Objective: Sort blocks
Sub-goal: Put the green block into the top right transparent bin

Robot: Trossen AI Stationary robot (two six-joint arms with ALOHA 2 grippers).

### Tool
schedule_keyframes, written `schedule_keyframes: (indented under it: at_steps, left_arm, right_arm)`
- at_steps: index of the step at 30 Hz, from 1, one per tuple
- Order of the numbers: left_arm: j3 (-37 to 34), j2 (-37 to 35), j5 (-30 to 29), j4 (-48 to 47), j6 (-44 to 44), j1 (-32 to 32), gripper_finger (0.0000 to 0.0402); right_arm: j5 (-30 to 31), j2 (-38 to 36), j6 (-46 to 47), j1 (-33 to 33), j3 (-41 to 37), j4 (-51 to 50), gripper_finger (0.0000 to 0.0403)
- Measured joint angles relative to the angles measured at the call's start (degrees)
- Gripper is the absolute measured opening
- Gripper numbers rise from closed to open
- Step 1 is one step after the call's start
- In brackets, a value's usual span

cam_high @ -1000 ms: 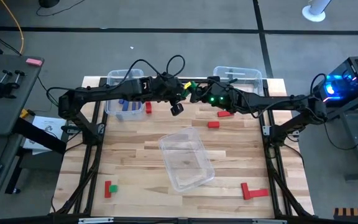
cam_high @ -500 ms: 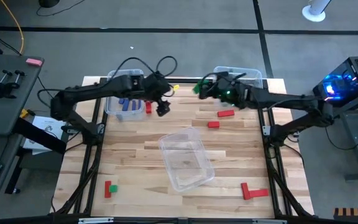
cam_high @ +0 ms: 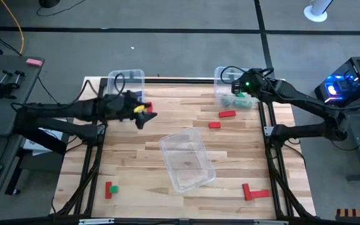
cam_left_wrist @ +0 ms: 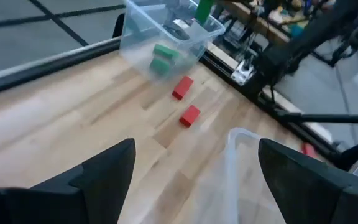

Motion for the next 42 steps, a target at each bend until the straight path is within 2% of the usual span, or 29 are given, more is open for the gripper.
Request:
schedule_keyframes:
  at_steps: [3, 10, 14, 19, 24, 28, 33, 37, 42]
  left_arm:
    - [-2.1, -2.4, -3.8, 0.9, -4.0, -3.3, 0.0326]
    - [-2.1, -3.1, -8.4, 5.1, -2.6, -8.4, 0.0326]
    - [-1.4, -3.1, -8.4, 5.1, -2.9, -9.6, 0.0326]
    - [2.3, -2.9, -6.4, 2.0, -4.7, -14.1, 0.0326]
    - [6.3, 1.4, -1.9, -11.3, -14.9, -24.1, 0.0326]
    - [6.8, 8.8, 4.9, -20.3, -26.4, -36.5, 0.0326]
    - [6.8, 21.8, 14.0, -25.7, -33.9, -52.1, 0.0326]
    - [6.8, 29.4, 13.8, -25.9, -38.7, -60.2, 0.0326]
    - [6.8, 35.2, 13.1, -27.5, -41.5, -65.0, 0.0326]
  right_arm:
    - [-1.6, 0.1, -1.6, -3.0, -0.5, 1.0, 0.0082]
    - [-2.8, 0.0, -4.7, -4.4, 0.3, 5.2, 0.0225]
    - [-5.2, -0.3, -7.1, -4.4, 2.0, 7.5, 0.0263]
    - [-16.9, -1.5, -8.6, -4.1, 3.0, 14.2, 0.0271]
    - [-27.0, -1.5, -9.5, -0.4, 3.0, 19.8, 0.0271]
    - [-28.1, -1.4, -10.6, 3.7, 3.0, 20.2, 0.0272]
    - [-28.0, -1.4, -11.4, 7.4, 2.7, 20.3, 0.0272]
    - [-26.8, -0.9, -11.6, 8.5, 2.7, 20.2, 0.0272]
    - [-26.6, -0.7, -11.6, 8.5, 2.7, 20.2, 0.0272]
